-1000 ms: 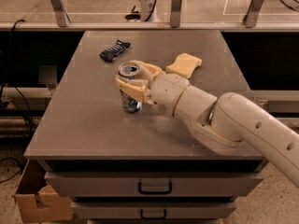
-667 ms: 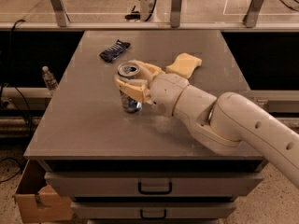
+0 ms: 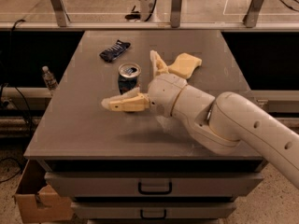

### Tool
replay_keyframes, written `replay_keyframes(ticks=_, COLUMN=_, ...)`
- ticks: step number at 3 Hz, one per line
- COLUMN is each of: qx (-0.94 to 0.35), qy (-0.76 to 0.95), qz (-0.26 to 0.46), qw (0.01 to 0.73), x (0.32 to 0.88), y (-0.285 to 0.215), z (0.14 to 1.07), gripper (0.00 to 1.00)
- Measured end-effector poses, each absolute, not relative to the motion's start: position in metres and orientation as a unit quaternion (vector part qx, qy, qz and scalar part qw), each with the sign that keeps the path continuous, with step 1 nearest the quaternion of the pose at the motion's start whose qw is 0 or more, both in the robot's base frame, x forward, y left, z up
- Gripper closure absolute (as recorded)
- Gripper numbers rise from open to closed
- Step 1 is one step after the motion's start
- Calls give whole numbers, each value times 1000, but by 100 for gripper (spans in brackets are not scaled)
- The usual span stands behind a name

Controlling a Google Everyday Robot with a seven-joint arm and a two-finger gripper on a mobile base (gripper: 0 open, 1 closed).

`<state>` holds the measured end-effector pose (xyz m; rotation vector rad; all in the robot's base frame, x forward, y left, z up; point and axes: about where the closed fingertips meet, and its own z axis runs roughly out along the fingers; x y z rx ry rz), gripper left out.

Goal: Place redbull can upright

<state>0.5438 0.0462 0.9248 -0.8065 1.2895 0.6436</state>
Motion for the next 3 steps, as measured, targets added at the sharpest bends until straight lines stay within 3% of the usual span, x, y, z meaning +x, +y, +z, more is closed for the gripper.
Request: replay_keyframes(ticks=3, qx=-429, qy=603, qz=222, qw=635, x=545, y=34, z=943, gripper=0)
